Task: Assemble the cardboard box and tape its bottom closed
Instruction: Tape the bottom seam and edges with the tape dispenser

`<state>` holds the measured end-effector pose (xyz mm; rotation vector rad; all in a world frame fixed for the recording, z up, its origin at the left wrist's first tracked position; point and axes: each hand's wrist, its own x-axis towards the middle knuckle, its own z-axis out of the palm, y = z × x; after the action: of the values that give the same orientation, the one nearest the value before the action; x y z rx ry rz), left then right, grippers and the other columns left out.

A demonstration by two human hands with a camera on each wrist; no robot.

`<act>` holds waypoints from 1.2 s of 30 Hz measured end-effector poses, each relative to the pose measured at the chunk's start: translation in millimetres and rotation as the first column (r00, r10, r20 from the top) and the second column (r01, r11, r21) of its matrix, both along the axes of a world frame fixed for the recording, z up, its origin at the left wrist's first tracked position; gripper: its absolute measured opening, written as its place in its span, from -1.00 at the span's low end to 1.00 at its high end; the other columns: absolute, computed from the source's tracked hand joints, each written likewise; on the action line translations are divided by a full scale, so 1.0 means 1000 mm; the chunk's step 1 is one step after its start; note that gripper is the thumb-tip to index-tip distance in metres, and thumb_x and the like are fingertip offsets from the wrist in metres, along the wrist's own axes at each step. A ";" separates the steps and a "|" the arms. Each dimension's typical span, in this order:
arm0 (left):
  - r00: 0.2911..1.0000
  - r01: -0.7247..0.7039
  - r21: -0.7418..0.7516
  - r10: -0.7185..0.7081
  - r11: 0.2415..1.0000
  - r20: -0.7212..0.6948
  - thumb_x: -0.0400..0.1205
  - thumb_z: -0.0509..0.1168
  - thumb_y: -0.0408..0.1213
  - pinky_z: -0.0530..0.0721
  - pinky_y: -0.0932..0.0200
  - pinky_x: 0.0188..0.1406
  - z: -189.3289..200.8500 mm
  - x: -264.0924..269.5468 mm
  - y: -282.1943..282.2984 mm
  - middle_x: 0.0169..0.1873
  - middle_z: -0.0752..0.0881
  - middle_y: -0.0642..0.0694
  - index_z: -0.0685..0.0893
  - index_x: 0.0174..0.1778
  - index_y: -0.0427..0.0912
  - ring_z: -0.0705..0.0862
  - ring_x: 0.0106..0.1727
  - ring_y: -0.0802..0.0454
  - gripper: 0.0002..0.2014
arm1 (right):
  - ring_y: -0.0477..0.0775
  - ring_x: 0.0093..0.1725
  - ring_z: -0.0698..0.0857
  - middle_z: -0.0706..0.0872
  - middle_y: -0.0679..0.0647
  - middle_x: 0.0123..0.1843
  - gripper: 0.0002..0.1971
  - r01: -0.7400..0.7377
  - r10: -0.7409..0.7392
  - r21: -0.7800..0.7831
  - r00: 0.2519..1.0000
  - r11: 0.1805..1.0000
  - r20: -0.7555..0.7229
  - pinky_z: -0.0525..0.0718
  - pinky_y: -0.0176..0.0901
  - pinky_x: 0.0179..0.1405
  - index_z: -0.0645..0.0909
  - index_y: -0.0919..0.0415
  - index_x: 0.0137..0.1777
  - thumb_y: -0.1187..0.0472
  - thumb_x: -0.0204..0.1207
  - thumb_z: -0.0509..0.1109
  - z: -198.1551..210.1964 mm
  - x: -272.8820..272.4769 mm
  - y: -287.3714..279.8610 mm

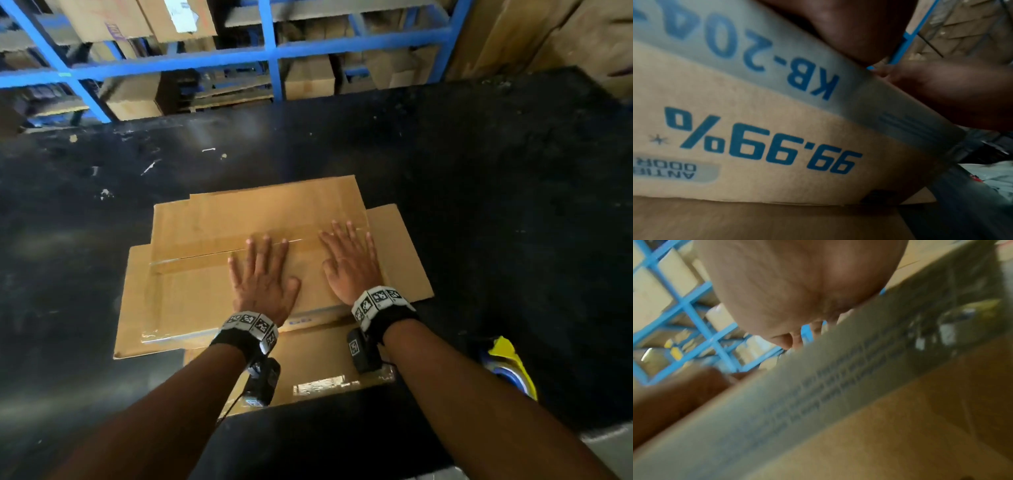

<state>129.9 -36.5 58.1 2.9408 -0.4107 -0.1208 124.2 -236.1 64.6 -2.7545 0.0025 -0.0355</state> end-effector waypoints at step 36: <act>0.998 -0.009 0.032 0.006 0.999 0.070 0.66 -0.04 0.21 0.04 -0.49 0.71 -0.004 -0.062 -0.006 0.80 0.21 -0.09 0.13 0.80 0.13 0.10 0.82 -0.22 -0.27 | 0.02 0.07 0.80 0.79 0.08 0.13 -0.46 0.390 -0.438 0.855 0.871 0.341 -0.223 0.76 -0.02 0.08 0.53 0.11 0.36 0.34 0.41 0.60 0.072 -0.121 -0.183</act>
<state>68.3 -42.9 53.7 2.9852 -0.4114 -0.0234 3.4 -419.0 136.7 -1.5928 0.5678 -0.1835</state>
